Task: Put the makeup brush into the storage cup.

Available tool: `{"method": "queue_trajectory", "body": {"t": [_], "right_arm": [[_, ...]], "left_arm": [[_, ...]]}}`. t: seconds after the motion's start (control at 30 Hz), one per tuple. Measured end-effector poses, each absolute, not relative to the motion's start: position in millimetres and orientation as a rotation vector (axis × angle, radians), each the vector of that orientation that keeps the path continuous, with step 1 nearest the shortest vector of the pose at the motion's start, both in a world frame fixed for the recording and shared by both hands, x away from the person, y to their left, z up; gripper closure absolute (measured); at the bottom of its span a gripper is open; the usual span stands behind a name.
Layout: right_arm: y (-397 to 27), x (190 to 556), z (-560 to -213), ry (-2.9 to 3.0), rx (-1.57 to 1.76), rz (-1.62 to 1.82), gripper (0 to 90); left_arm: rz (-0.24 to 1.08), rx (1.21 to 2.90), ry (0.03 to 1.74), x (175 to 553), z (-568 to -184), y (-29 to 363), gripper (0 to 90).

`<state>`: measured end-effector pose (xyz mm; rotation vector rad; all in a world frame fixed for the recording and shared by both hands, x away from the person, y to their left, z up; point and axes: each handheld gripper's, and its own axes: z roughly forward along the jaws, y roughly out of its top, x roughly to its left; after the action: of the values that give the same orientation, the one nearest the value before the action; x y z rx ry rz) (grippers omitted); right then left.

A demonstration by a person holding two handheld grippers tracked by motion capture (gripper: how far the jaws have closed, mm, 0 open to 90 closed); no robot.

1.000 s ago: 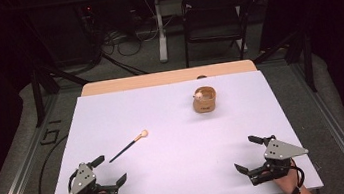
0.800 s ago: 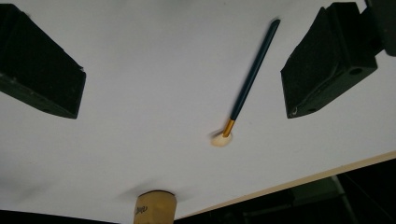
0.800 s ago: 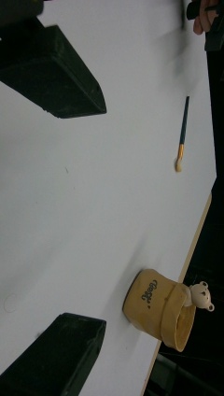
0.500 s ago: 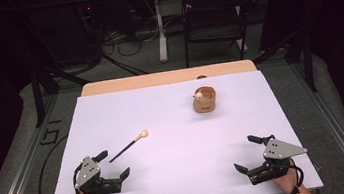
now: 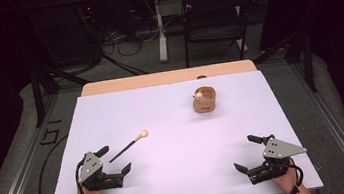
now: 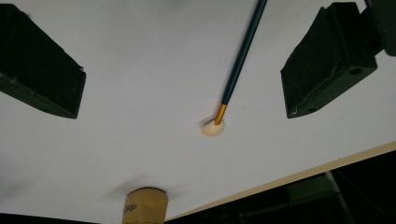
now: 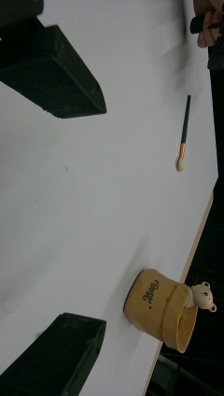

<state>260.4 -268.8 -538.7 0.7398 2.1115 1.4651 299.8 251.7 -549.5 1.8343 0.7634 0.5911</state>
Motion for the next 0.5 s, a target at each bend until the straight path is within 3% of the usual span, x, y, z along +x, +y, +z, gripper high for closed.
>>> {"method": "queue_trajectory", "body": {"t": [0.5], "right_arm": [[-270,260,-538,2.11,0.741,1.465,0.0]], "left_arm": [[0.586,1.895,0.778,320,-545,244,0.1]]}}
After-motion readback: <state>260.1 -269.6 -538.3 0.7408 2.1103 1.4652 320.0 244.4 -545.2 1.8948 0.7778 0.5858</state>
